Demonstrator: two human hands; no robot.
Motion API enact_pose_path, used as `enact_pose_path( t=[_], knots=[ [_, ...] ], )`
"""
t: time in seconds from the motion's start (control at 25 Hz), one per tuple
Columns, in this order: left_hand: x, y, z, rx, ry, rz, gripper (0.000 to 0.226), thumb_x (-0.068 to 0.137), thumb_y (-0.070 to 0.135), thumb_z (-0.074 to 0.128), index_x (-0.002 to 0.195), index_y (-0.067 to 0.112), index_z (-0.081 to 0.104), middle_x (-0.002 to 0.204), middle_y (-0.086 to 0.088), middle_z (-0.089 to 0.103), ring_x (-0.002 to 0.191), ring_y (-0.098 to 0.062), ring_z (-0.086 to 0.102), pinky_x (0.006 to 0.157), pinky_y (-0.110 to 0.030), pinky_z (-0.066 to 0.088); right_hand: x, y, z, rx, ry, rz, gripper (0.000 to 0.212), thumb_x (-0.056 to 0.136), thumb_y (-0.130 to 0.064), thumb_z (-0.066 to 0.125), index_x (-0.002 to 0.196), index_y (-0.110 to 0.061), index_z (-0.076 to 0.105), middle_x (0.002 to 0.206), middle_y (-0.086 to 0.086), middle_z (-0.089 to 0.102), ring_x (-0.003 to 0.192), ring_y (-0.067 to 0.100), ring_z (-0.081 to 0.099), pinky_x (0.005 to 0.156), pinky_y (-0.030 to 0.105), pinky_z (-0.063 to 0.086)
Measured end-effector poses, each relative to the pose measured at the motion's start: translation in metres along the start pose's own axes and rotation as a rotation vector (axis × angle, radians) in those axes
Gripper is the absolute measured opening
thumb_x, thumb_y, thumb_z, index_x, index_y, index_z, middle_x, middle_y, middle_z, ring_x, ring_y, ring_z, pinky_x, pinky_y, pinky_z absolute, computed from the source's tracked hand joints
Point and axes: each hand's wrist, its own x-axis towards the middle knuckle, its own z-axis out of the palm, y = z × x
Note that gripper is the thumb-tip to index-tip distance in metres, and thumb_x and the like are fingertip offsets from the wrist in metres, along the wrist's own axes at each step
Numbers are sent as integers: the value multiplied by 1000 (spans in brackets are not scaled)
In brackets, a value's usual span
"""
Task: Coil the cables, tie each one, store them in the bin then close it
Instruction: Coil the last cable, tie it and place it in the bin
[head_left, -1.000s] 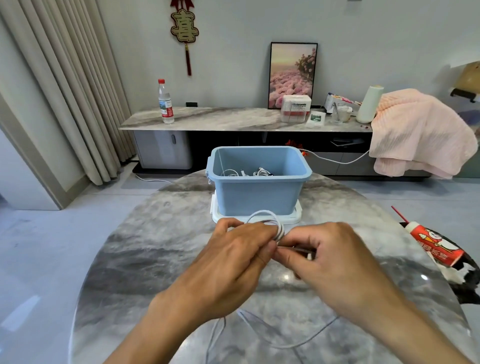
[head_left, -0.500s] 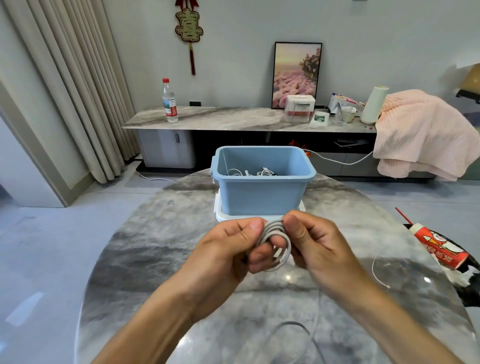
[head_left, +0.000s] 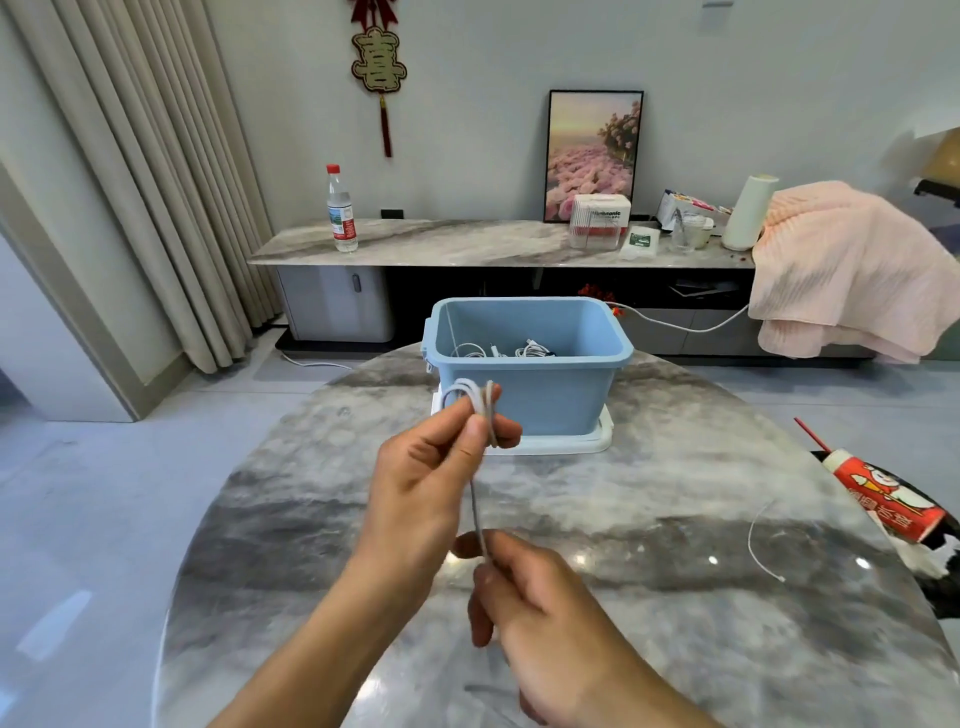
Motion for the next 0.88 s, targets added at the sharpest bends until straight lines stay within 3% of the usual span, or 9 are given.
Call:
enact_pose_path(
  t=[0.08, 0.12, 0.2, 0.28, 0.44, 0.52, 0.64, 0.8, 0.88],
  knots=[
    [-3, -9, -6, 538, -175, 307, 20, 101, 21, 51, 96, 12, 68, 88, 9, 70, 92, -1, 64, 94, -35, 45, -5, -11, -19, -344, -15, -174, 24, 100, -24, 46, 84, -38, 59, 68, -6, 59, 58, 2, 50, 62, 25, 46],
    [-3, -11, -9, 676, -259, 401, 20, 102, 23, 47, 95, 14, 63, 84, 10, 65, 83, -3, 60, 90, -37, 43, -8, -18, -33, -470, 33, -280, 21, 97, -26, 52, 79, -35, 59, 66, -7, 60, 60, 4, 52, 65, 27, 46],
    [-3, -3, -8, 501, -420, 273, 22, 103, 22, 43, 93, 9, 59, 77, 7, 57, 72, -9, 53, 75, -33, 43, -11, -24, -69, -662, 252, -534, 11, 90, -37, 61, 82, -30, 65, 67, -11, 65, 59, 6, 56, 59, 26, 47],
    [0, 5, -9, 154, -520, 44, 28, 101, 18, 42, 94, -2, 61, 71, 7, 54, 69, -11, 48, 70, -24, 41, -6, -24, -104, -703, 453, -702, 28, 83, -52, 65, 79, -25, 69, 65, -12, 65, 57, 8, 57, 54, 29, 46],
    [-5, 15, -2, -209, -642, -235, 30, 95, 17, 44, 90, 1, 69, 62, 4, 50, 60, -14, 41, 64, -22, 36, 15, -2, -119, -844, 526, -887, 53, 96, -58, 50, 66, -15, 61, 57, -8, 49, 51, 15, 46, 45, 37, 41],
    [-7, 17, -3, -496, -691, -385, 26, 94, 18, 47, 90, 4, 68, 63, 0, 44, 58, -13, 39, 67, -28, 36, 22, 7, -104, -677, 506, -865, 56, 101, -56, 38, 68, -15, 56, 57, -8, 45, 51, 14, 43, 45, 36, 41],
    [-7, 14, -5, -830, -672, -394, 22, 95, 18, 53, 103, 2, 66, 72, 1, 48, 63, -11, 47, 84, -40, 51, 29, 14, -69, -193, 389, -694, 45, 101, -54, 39, 76, -21, 55, 60, -7, 52, 54, 10, 46, 50, 33, 41],
    [-12, 4, 7, -793, -384, -340, 31, 93, 17, 49, 112, 3, 69, 79, -1, 59, 71, -14, 59, 67, -35, 48, 26, 11, -37, 64, 222, -401, 27, 104, -31, 46, 84, -21, 61, 62, 0, 54, 56, 15, 48, 50, 35, 41],
    [-10, 0, 7, -759, -294, -336, 33, 91, 19, 52, 115, 5, 69, 84, -1, 63, 76, -14, 61, 71, -36, 41, 24, 11, -38, 31, 182, -334, 25, 103, -14, 48, 90, -30, 63, 68, -1, 61, 64, 19, 55, 58, 39, 47]
  ],
)
